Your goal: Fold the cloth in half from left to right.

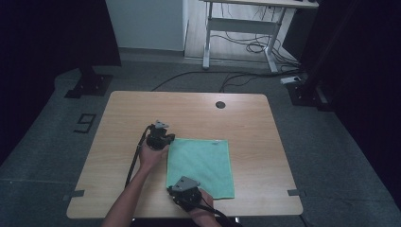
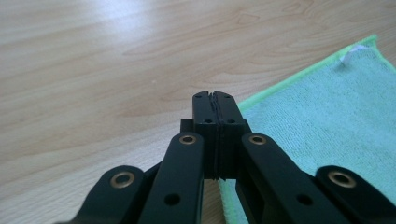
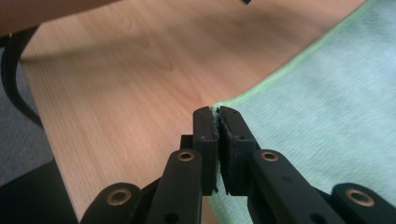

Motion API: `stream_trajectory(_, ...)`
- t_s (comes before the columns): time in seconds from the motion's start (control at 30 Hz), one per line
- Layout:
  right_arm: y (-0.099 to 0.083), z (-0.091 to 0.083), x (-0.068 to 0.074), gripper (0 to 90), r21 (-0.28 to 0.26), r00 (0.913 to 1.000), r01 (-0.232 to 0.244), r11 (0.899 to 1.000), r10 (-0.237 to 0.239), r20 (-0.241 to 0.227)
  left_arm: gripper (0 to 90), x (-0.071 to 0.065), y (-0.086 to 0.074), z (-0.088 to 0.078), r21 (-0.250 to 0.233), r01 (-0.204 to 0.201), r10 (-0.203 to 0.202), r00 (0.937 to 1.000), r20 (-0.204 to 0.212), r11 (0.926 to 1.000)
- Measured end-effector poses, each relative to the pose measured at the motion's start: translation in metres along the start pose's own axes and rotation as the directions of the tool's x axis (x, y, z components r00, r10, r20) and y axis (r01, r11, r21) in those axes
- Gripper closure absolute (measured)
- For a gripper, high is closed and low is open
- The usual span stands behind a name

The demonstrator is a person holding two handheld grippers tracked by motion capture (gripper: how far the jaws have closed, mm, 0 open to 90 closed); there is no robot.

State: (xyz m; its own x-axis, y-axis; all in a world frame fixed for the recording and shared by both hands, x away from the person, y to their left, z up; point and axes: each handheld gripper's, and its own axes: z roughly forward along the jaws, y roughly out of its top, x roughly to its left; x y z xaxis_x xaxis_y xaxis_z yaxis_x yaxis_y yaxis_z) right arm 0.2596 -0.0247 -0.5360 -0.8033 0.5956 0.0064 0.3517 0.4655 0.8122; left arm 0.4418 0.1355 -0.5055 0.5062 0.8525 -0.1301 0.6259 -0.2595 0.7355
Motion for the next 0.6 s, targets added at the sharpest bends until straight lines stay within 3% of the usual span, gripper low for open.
stream_trajectory(0.17, 0.012, -0.015, -0.006, 85.4, -0.061, 0.9994, -0.014, 0.998, 0.016, 0.032, 89.7, -0.006, 0.013, -0.012, -0.032, -0.008, 0.009, 0.9998, 0.019, 0.9995)
stream_trajectory(0.27, 0.014, -0.020, -0.008, 85.4, -0.075, 0.9992, -0.028, 0.997, 0.030, 0.027, 89.7, -0.008, 0.017, -0.017, -0.039, -0.003, 0.005, 0.9994, 0.033, 0.9992)
stream_trajectory(0.37, 0.013, -0.021, -0.009, 85.4, -0.079, 0.9989, -0.042, 0.996, 0.044, 0.019, 89.8, -0.008, 0.018, -0.021, -0.042, 0.007, -0.006, 0.9998, 0.019, 0.9991)
stream_trajectory(0.6, 0.026, -0.021, -0.003, 85.4, -0.116, 0.9995, -0.029, 0.993, 0.030, 0.009, 89.7, -0.002, 0.025, -0.031, -0.058, 0.021, -0.019, 0.9995, 0.026, 0.9981)
